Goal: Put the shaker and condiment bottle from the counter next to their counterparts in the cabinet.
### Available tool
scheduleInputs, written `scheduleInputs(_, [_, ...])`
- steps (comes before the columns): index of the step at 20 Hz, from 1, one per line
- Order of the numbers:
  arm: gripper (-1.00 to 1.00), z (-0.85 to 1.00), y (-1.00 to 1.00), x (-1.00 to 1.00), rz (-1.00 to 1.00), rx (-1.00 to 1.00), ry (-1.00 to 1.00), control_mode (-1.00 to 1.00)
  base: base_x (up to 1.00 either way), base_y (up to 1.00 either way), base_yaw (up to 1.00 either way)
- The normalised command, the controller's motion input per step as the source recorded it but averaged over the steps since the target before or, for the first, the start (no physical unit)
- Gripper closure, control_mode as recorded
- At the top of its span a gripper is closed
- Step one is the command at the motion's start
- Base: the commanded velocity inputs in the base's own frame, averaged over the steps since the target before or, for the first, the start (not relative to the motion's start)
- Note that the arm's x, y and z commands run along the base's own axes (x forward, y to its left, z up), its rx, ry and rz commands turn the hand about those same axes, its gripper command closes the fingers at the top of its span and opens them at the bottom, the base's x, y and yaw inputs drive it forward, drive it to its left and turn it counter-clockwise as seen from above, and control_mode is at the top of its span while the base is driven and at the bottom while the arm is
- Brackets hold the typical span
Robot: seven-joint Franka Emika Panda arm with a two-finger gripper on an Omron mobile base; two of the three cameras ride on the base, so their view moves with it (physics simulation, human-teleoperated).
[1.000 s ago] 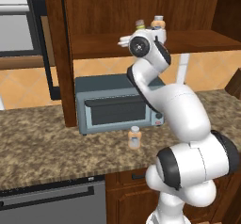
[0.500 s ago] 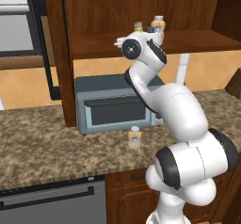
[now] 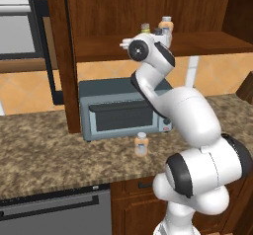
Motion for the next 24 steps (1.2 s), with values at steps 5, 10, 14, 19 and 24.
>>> scheduleInputs(5, [1.0,-0.06,-0.01,0.09,0.0,0.04,0.0,-1.0,0.0,0.0,0.0])
scheduleInputs(10, [1.0,-0.11,-0.01,0.27,0.0,0.04,0.0,-1.0,0.0,0.0,0.0])
scheduleInputs(14, [1.0,-0.08,-0.01,0.33,0.0,0.03,0.0,-1.0,0.0,0.0,0.0])
scheduleInputs(19, [1.0,-0.04,0.0,0.25,0.0,0.03,0.0,-1.0,0.0,0.0,0.0])
scheduleInputs(24, [1.0,-0.04,0.0,0.08,0.0,0.02,0.0,-1.0,0.0,0.0,0.0])
